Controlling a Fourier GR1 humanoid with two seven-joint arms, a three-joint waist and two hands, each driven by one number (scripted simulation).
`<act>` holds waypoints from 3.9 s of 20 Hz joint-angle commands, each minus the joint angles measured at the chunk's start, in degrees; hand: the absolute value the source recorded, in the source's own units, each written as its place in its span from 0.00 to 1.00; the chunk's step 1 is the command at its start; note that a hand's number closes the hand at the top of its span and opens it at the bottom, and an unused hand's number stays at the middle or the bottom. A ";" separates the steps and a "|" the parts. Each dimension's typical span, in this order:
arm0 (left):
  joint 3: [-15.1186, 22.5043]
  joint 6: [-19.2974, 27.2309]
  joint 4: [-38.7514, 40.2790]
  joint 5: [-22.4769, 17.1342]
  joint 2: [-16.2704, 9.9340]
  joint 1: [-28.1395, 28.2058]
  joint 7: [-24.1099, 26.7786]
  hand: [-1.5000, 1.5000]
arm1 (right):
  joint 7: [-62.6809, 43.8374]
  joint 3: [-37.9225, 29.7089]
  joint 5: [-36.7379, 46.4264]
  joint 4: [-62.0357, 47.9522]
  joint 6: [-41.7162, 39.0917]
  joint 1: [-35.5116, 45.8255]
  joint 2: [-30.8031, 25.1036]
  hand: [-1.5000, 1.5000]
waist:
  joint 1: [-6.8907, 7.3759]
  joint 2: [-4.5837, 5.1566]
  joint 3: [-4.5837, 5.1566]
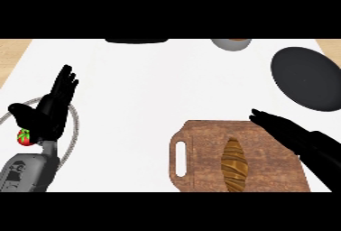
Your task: Pick the croissant from the cutting board and place it in the pan
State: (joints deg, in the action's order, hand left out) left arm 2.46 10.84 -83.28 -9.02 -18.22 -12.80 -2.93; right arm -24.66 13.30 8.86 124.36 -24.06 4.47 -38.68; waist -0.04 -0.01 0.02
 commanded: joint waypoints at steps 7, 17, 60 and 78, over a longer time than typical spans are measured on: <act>-3.97 -4.65 -1.29 -0.65 -0.55 0.19 -1.62 0.50 | 4.10 1.23 5.94 -9.99 -7.83 3.08 5.96 0.00 | 0.25 0.00 -0.02; -3.28 -1.34 -0.46 5.27 4.24 -2.07 -2.92 0.50 | 8.75 3.74 17.25 -12.46 -10.73 1.21 11.28 0.00 | 0.00 0.01 -0.03; -6.68 -6.99 -3.00 8.87 7.92 0.48 -1.88 0.50 | 22.50 14.31 49.25 -38.87 -8.12 6.78 24.19 1.00 | 0.34 0.03 -0.03; -7.29 -7.07 -0.59 8.84 7.96 -1.97 -2.02 0.50 | -18.82 -1.87 58.31 -43.45 15.85 31.05 38.63 1.00 | 0.74 0.15 0.00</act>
State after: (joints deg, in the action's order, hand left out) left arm -4.95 3.38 -84.76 -0.60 -10.66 -14.01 -5.49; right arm -39.78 11.76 62.66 80.88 -14.98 30.22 -0.76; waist 1.04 0.11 0.01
